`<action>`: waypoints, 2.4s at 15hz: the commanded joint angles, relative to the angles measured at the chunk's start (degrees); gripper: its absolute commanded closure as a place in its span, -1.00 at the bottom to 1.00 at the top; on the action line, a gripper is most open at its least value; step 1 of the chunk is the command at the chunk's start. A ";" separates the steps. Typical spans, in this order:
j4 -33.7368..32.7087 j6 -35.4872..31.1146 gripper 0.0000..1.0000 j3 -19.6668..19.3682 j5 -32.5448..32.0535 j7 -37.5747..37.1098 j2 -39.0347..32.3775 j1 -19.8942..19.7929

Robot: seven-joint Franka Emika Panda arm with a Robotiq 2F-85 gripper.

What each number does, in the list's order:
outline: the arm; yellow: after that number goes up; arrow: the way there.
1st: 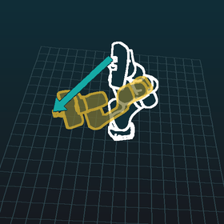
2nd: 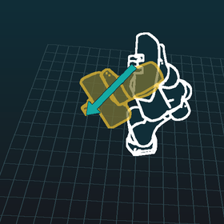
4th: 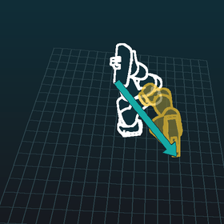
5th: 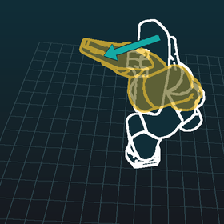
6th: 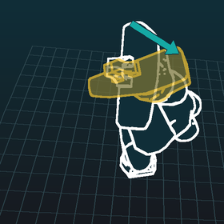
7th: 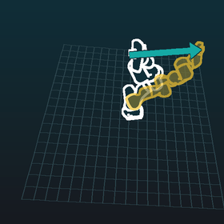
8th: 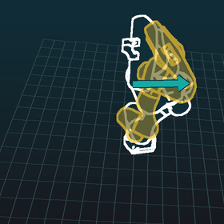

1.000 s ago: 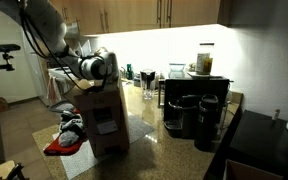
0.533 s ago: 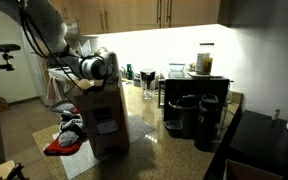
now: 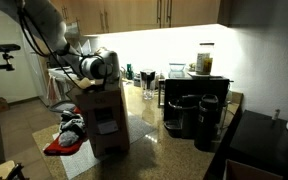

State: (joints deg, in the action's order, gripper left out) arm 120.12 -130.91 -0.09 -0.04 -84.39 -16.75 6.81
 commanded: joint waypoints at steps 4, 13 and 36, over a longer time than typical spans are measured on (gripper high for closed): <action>3.57 1.30 0.93 1.31 2.86 10.42 6.59 -0.79; 4.85 2.33 0.93 1.20 3.08 16.20 19.80 -1.65; 1.40 7.92 0.93 2.63 11.08 36.84 33.80 -2.08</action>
State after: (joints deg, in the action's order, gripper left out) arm 122.18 -124.94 1.78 7.94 -52.45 15.19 5.33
